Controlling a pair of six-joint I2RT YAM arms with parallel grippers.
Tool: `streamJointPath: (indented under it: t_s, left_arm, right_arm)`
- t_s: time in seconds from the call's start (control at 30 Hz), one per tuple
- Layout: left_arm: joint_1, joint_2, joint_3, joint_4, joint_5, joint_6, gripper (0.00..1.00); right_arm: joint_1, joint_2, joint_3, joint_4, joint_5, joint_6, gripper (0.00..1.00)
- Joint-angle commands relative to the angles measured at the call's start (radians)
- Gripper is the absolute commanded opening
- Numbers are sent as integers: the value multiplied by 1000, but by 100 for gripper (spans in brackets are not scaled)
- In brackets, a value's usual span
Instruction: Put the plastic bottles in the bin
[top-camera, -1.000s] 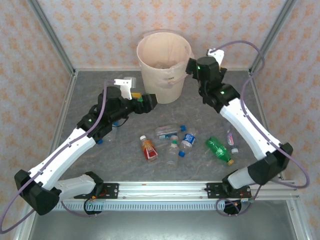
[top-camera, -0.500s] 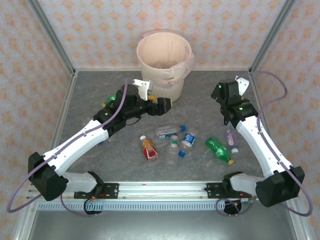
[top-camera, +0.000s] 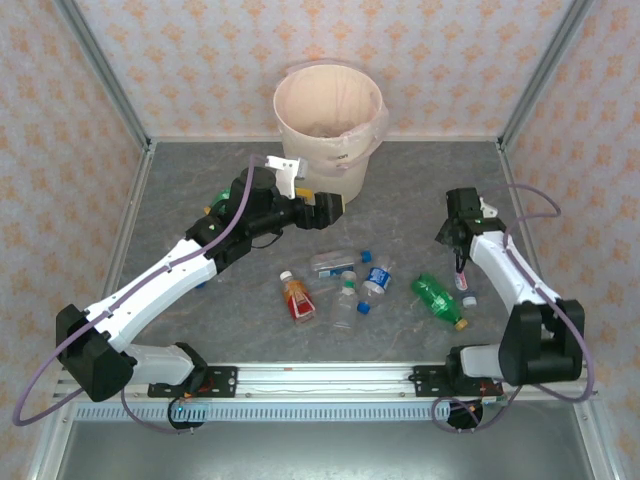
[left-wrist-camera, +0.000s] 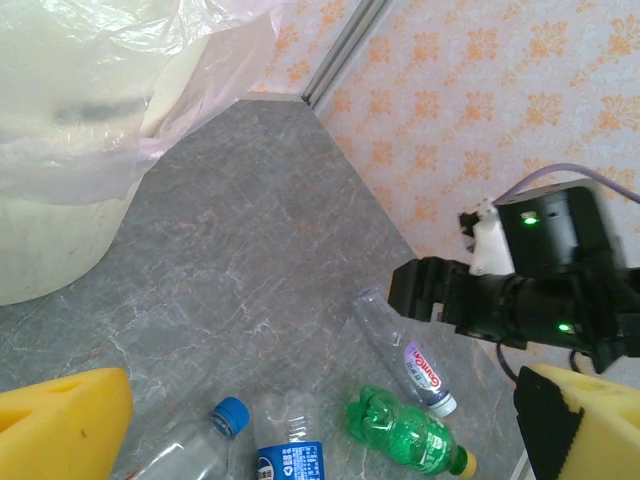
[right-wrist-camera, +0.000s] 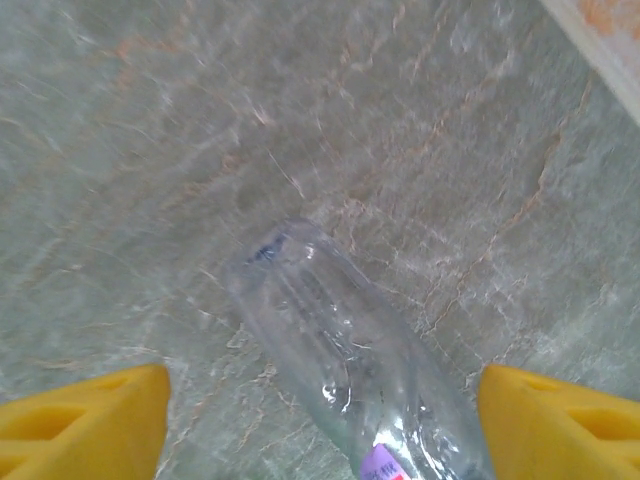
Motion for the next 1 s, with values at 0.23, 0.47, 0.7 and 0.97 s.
streamJointPath:
  t_s: [0.23, 0.47, 0.7, 0.97]
  left_arm:
    - [-7, -48, 11, -7, -35, 30, 99]
    - [-6, -98, -33, -9, -67, 31, 99]
    - [-6, -123, -48, -17, -83, 42, 99]
    - [-6, -132, -52, -19, -88, 41, 99]
  right_arm:
    - [-15, 177, 34, 22, -10, -26, 78]
    - [-17, 256, 2, 51, 39, -10, 75]
    - [-26, 307, 29, 51, 98, -5, 72]
    - [-28, 314, 52, 44, 118, -1, 63]
